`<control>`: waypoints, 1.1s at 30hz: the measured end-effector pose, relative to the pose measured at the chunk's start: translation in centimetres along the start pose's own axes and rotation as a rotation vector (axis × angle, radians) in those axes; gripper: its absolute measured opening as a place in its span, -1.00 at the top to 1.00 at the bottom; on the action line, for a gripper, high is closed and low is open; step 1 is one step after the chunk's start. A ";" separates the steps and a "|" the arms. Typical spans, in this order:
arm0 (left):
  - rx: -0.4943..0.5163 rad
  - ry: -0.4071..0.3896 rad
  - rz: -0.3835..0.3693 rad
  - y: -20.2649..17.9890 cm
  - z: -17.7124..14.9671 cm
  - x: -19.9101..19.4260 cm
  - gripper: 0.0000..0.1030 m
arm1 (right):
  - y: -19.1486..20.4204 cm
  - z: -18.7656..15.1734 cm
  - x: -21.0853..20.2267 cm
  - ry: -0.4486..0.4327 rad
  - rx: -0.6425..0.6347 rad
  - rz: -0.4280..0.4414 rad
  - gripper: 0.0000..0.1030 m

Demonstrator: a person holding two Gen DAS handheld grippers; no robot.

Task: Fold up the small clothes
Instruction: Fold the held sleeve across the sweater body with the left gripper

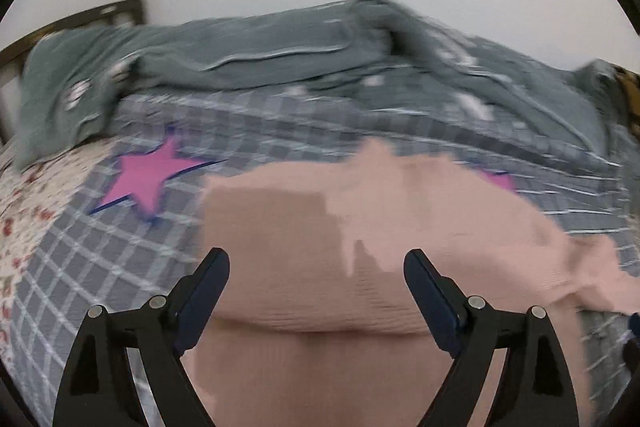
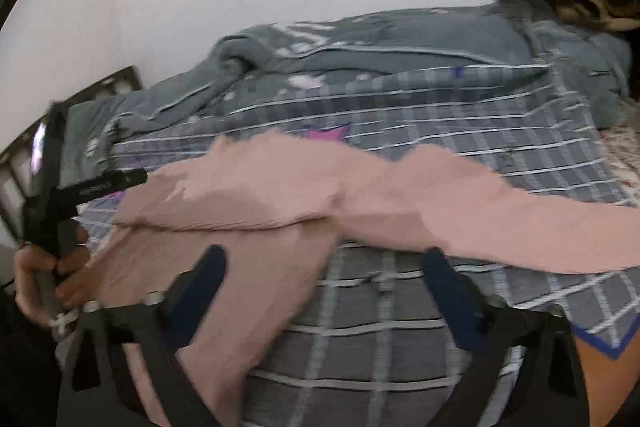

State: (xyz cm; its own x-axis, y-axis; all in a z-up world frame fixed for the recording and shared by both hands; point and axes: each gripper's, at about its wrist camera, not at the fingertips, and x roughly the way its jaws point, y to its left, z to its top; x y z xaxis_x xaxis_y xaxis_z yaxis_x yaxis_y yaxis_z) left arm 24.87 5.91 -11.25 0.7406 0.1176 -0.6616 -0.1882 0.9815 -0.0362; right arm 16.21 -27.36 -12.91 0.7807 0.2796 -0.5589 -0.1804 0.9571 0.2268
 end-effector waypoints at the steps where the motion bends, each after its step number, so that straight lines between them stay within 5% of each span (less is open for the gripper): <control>1: -0.013 0.016 0.010 1.6 -0.1 0.6 -0.64 | 0.5 -0.1 0.2 0.003 -0.012 0.006 -0.66; 2: -0.026 0.030 0.014 2.8 -0.2 1.2 -0.57 | 1.0 -0.2 0.4 0.005 -0.026 0.002 -0.64; 4: -0.049 0.058 0.012 4.4 -0.4 2.4 -0.05 | 1.9 -0.5 1.0 0.008 -0.069 -0.012 -0.54; 6: -0.054 0.083 -0.010 5.3 -0.5 3.8 0.12 | 2.7 -0.7 1.7 0.049 -0.116 -0.043 -0.17; 9: -0.042 0.100 -0.031 5.4 -0.7 5.5 0.27 | 2.9 -0.7 1.9 0.047 -0.139 -0.052 -0.06; 12: -0.023 0.099 -0.009 5.0 -1.1 6.6 0.26 | 2.2 -0.8 2.6 0.064 -0.113 -0.046 -0.04; 15: -0.067 0.099 -0.018 6.1 -1.2 6.6 0.00 | 1.2 -0.4 3.0 0.106 -0.081 -0.077 -0.04; 20: -0.120 0.098 -0.061 7.0 -1.3 6.5 -0.08 | -1.7 0.2 0.5 0.015 -0.058 -0.193 -0.05; 23: -0.068 0.095 0.022 5.9 -1.2 6.3 -0.33 | -5.0 0.7 -1.8 -0.028 0.013 -0.254 -0.05; 30: -0.050 0.093 0.058 5.8 -1.1 6.2 -0.43 | -14.2 0.5 -8.1 -0.073 0.152 -0.472 0.02; 33: -0.036 0.094 0.076 5.6 -1.1 6.2 -0.44 | -18.5 -0.3 -9.8 -0.050 0.229 -0.477 0.01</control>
State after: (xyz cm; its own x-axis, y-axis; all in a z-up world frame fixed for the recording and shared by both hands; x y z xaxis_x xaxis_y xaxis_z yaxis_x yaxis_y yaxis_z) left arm 27.67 11.95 -16.39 0.6599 0.1746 -0.7307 -0.2657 0.9640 -0.0095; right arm 11.72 -47.80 -11.92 0.7725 -0.1921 -0.6053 0.3330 0.9342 0.1284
